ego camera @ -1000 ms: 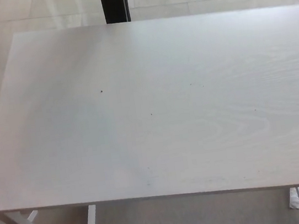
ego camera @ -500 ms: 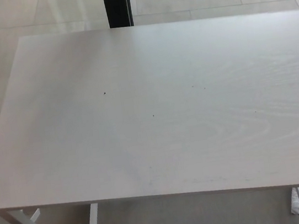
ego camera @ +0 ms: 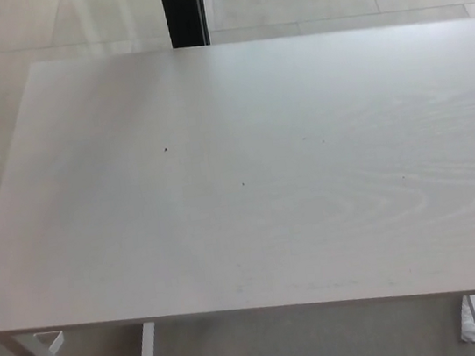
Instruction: The robot uses both its hands to grab the left and right ends of a football kept in the middle of the desk infront of it, lifts it up and places it in the palm of a person
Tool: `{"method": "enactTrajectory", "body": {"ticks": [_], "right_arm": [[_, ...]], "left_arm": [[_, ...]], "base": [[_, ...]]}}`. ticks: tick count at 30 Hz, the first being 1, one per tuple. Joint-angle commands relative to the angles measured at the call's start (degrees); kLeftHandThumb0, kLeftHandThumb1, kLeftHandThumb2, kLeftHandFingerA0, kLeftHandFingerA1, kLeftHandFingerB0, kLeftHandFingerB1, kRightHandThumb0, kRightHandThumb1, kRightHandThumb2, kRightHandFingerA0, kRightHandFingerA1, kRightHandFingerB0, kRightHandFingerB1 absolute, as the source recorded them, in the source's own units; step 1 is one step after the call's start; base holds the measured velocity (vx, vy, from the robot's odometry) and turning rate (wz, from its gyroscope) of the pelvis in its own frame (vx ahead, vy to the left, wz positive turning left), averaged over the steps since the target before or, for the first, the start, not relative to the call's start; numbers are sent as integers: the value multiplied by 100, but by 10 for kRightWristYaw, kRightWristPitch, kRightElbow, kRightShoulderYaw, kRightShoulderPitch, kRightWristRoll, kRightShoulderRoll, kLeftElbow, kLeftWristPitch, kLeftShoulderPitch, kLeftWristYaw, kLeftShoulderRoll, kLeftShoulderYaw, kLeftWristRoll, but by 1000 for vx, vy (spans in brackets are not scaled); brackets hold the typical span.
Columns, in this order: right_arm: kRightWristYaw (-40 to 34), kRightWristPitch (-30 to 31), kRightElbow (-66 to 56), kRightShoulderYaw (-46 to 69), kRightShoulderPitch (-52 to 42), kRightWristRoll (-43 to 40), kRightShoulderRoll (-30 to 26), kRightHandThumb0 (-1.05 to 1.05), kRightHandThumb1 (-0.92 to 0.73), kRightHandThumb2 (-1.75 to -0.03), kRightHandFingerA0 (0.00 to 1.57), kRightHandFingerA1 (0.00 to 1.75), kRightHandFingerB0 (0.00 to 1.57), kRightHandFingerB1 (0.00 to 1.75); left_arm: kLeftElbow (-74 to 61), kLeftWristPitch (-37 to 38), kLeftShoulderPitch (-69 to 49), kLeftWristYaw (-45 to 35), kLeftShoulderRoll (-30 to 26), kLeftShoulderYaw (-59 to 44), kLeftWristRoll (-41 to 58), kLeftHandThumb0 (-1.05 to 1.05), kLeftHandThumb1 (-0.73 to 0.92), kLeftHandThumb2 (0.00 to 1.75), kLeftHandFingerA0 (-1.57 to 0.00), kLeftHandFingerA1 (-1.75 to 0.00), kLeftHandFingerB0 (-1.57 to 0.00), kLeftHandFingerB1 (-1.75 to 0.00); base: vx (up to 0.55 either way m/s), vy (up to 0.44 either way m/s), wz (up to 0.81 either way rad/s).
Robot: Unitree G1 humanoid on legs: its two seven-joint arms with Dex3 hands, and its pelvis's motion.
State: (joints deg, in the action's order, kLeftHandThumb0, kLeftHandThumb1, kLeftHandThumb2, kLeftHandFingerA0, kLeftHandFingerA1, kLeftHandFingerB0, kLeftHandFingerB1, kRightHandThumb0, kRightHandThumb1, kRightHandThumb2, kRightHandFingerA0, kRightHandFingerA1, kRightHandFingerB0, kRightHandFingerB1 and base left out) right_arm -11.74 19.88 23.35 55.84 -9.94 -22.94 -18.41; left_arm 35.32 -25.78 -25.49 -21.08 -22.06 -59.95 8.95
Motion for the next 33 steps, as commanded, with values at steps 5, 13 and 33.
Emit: {"method": "enactTrajectory", "body": {"ticks": [5,13,33], "right_arm": [[109,-216,274,-102,-20,93,-139,-56,-46,-75,89,117,26,42],[134,-284,309,-196,-37,145,-166,-59,-47,-78,37,50,27,42],[197,-321,351,-220,-20,97,-187,-55,-60,-59,73,51,32,31]], "left_arm": [[94,206,-66,-5,-51,164,-78,-66,68,62,-41,-43,-39,-34],[132,238,-51,9,-64,186,-61,-66,64,60,-51,-43,-49,-36],[158,257,-22,-5,-76,196,-6,-65,62,59,-47,-45,-42,-36]], "base": [[0,0,0],[0,0,0],[0,0,0]]}}
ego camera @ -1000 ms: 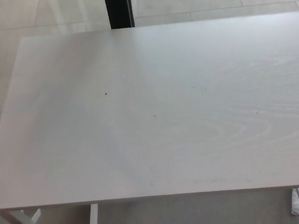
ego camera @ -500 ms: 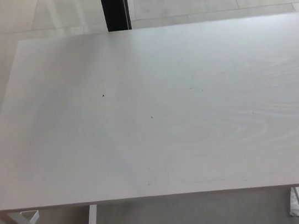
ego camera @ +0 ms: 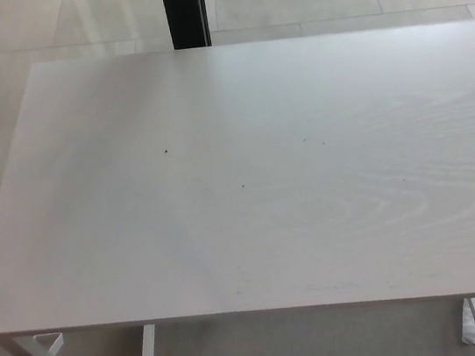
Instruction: The robot uses both its hands to grab the left and right ends of a football kept in the middle of the desk infront of it, lifts it up and places it in the palm of a person
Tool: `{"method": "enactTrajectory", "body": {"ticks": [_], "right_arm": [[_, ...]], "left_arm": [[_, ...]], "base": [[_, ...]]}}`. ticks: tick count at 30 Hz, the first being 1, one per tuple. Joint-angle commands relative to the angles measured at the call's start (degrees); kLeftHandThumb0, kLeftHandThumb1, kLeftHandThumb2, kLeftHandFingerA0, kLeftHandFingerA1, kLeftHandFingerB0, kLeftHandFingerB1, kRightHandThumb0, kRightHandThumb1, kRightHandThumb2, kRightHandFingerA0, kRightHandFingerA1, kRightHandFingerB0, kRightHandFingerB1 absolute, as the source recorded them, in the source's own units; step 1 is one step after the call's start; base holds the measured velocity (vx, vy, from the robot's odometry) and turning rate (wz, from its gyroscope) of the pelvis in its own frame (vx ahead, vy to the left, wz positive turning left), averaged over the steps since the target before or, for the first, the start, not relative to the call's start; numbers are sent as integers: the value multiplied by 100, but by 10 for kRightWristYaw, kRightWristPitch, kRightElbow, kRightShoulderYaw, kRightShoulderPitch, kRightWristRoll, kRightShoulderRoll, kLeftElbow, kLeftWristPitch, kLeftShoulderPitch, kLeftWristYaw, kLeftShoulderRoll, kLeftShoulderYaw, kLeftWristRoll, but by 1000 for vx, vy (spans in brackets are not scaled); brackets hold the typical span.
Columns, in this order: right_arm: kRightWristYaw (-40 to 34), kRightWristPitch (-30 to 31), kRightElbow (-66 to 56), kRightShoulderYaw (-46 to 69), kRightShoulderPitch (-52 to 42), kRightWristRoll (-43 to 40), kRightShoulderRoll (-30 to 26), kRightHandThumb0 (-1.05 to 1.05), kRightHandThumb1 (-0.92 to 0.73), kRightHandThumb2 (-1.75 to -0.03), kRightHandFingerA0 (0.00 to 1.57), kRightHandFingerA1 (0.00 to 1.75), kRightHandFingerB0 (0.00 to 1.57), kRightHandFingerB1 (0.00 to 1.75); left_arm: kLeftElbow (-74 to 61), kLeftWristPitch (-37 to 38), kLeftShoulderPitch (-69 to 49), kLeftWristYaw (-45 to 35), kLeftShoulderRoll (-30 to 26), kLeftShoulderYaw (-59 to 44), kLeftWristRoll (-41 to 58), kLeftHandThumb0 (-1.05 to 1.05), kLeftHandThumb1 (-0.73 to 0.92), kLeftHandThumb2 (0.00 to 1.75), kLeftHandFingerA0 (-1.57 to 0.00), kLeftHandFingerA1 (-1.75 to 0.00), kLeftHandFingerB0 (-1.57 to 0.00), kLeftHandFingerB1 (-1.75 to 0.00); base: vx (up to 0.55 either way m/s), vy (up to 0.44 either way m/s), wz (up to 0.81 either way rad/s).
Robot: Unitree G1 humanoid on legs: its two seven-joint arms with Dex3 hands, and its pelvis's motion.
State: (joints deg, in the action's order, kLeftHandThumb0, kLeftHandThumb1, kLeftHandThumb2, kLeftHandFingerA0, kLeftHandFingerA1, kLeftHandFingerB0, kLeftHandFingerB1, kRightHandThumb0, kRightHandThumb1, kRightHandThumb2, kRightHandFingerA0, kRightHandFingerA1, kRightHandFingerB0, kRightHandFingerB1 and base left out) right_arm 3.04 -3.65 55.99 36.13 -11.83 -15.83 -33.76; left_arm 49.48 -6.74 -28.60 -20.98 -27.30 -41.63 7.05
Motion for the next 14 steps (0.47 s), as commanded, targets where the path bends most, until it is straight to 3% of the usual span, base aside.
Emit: {"method": "enactTrajectory", "body": {"ticks": [1,3,4,5,6,9,10,14], "right_arm": [[52,-88,29,-23,-1,23,-35,-61,-49,-82,55,56,26,43],[53,-95,34,-27,2,21,-38,-64,-49,-82,51,54,27,44],[54,-98,39,-32,8,23,-39,-58,-60,-59,46,38,33,31],[55,-102,45,-34,7,24,-41,-64,-58,-60,37,37,31,31],[58,-105,51,-32,7,21,-42,-60,-59,-59,44,38,33,31],[67,-105,48,-27,2,11,-43,-60,-60,-58,39,38,32,30],[67,-105,43,-26,0,11,-42,-59,-60,-59,49,41,31,31],[66,-107,51,-27,7,12,-43,-57,-60,-59,47,40,31,31]], "left_arm": [[16,73,7,-8,-24,15,13,-67,62,59,-48,-45,-43,-36],[14,79,9,-2,-22,17,15,-67,62,59,-50,-44,-44,-35],[14,74,14,2,-20,13,23,-69,60,59,-54,-45,-46,-36],[11,72,12,3,-20,14,23,-68,61,59,-54,-46,-42,-36],[12,76,10,2,-19,17,22,-68,61,59,-50,-44,-41,-35],[32,81,18,1,-25,19,28,-68,61,58,-48,-44,-42,-35],[39,85,21,3,-26,21,29,-68,61,59,-49,-43,-43,-34],[47,89,27,0,-30,24,33,-67,60,59,-51,-44,-44,-35]], "base": [[0,0,0],[0,0,0],[0,0,0],[0,0,0],[0,0,0],[0,0,0],[0,0,0],[0,0,0]]}}
